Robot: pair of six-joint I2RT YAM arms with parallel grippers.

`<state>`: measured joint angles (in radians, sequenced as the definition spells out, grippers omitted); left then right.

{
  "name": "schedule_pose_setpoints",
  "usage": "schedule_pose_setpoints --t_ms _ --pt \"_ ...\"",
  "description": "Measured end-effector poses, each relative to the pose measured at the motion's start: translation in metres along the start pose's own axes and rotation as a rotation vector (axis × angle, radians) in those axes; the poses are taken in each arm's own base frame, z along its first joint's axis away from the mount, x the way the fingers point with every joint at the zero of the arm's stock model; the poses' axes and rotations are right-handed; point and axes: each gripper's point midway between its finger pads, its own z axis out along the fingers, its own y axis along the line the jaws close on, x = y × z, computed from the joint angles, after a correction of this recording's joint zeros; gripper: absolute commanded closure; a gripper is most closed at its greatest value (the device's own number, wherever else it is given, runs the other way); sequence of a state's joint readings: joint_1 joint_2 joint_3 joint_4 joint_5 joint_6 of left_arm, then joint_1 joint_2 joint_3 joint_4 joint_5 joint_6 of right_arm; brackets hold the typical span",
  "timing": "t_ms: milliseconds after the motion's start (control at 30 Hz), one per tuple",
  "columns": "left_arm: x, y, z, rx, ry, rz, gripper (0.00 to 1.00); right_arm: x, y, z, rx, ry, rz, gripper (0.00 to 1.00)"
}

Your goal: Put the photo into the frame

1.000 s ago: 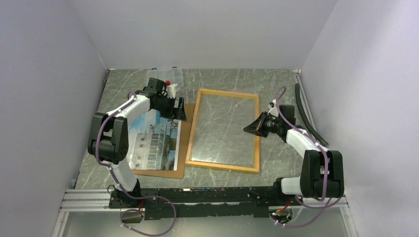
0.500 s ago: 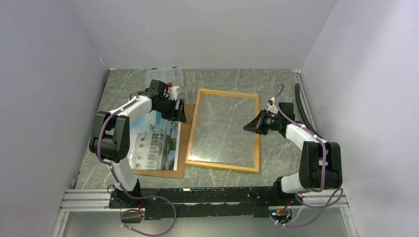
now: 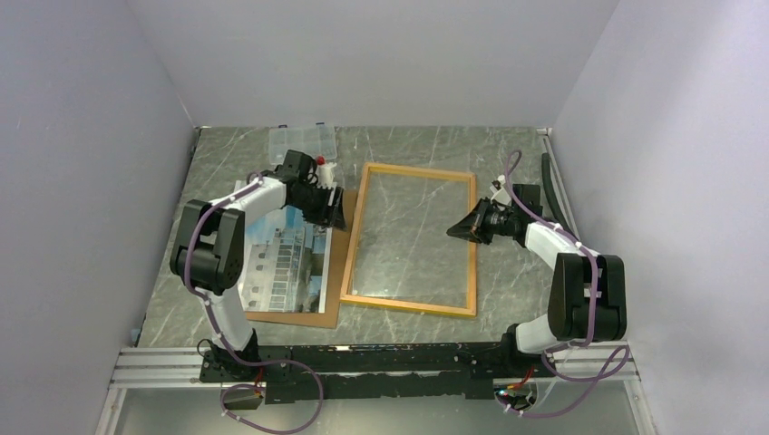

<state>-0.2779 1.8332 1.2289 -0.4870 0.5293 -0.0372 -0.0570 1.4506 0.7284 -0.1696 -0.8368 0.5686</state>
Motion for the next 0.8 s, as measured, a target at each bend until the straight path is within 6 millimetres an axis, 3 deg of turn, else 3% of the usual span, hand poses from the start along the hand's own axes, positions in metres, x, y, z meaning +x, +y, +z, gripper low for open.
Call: schedule_pose_setpoints --t_ms 200,567,800 --pt "0.008 -0.008 0.008 0.014 0.021 0.016 0.42 0.000 0.000 0.000 -0.004 0.000 -0.001 1.00" --pt "0.041 -0.022 0.026 0.087 0.101 0.001 0.71 0.007 -0.008 0.004 -0.012 -0.013 0.039 1.00" --pt "0.042 -0.032 0.030 0.149 0.103 0.000 0.80 0.007 -0.010 0.006 -0.025 -0.030 0.066 1.00"
